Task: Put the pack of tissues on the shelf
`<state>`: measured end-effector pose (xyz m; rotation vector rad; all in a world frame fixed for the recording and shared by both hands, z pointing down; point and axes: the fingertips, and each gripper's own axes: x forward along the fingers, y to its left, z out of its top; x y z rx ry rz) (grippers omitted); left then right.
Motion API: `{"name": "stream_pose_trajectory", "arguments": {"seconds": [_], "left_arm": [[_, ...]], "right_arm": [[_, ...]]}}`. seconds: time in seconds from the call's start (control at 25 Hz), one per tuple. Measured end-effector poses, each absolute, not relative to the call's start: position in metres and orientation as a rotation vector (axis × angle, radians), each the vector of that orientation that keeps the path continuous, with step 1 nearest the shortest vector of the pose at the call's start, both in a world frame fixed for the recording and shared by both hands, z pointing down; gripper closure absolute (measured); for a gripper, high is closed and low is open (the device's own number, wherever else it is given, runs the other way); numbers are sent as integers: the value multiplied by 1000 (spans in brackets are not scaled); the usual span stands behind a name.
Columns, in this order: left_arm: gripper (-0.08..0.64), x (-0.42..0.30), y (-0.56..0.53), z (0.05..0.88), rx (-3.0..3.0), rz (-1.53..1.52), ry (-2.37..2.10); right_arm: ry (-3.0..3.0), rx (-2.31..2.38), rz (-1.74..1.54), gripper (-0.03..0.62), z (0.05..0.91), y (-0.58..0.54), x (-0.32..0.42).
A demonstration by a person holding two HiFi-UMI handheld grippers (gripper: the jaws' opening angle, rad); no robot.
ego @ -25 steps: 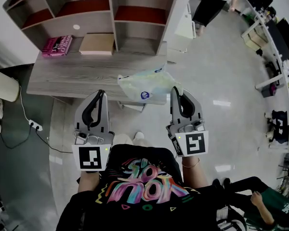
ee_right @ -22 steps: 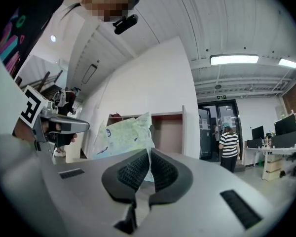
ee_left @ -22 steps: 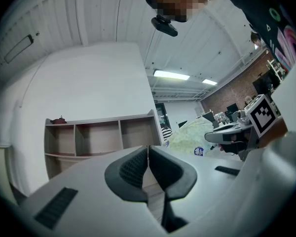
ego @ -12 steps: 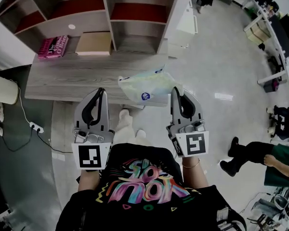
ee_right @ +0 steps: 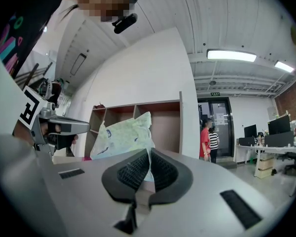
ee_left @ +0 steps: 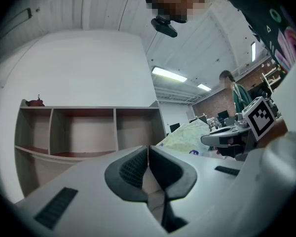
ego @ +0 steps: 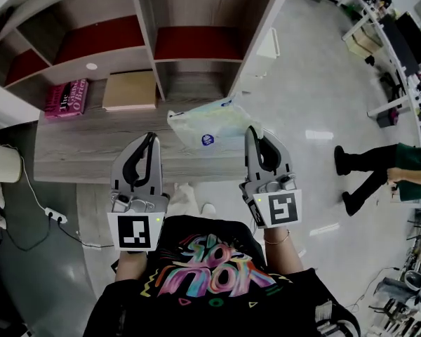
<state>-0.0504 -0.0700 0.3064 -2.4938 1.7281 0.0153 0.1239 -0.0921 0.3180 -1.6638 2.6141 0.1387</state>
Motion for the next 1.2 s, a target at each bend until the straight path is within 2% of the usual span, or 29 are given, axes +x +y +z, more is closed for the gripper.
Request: {"name": "stream_pose_trajectory", "arguments": {"seconds": [0.4, 1.2], "left_arm": [[530, -107, -181, 304, -2561, 63, 1633], [531, -103, -193, 314, -2509, 35, 1717]], "right_arm": [[2582, -1722, 257, 574, 301, -197, 53], [2617, -1654, 279, 574, 299, -223, 60]]}}
